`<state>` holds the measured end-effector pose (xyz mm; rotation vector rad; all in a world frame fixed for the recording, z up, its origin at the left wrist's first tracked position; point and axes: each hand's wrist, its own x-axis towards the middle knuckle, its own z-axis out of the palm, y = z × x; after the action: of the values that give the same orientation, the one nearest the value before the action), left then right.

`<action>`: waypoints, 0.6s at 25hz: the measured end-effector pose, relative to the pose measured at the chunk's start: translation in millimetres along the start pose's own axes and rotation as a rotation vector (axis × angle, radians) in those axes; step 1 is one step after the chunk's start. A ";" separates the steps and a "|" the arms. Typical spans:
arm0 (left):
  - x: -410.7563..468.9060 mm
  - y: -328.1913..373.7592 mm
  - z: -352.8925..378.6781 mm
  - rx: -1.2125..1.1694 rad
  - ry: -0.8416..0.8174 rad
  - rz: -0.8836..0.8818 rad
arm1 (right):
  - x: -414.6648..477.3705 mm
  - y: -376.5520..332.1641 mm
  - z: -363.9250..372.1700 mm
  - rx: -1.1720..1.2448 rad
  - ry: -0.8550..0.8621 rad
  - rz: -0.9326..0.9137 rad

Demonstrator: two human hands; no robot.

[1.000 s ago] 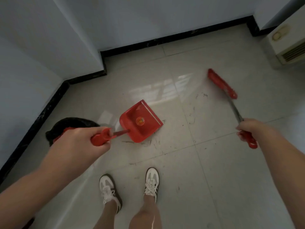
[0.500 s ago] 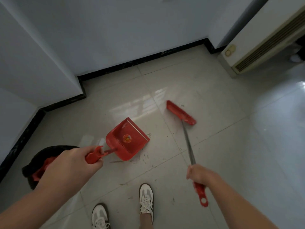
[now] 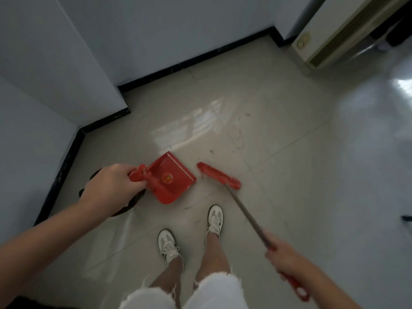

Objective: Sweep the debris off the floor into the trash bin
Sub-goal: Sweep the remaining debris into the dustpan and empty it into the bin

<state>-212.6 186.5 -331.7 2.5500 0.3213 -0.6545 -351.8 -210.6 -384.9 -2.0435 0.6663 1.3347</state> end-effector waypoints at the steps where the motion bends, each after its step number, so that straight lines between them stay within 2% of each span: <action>1: -2.3 -5.9 0.9 0.008 -0.003 0.018 | -10.5 10.2 -3.2 0.052 0.068 0.030; 5: -14.7 -19.5 7.0 0.057 -0.010 0.129 | -53.0 51.4 -9.1 0.341 0.193 0.151; 8: -8.1 -19.9 11.2 0.103 -0.018 0.191 | -65.6 74.3 4.0 0.397 0.278 0.214; 12: 8.0 -12.5 16.1 0.157 -0.047 0.270 | -52.1 121.8 16.4 0.509 0.404 0.395; 15: 20.2 1.2 17.0 0.233 -0.113 0.323 | -41.7 166.1 7.1 0.569 0.419 0.531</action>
<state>-201.5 179.0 -354.5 2.6827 -0.2145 -0.7415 -486.1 -317.0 -383.6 -1.7238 1.6547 0.8133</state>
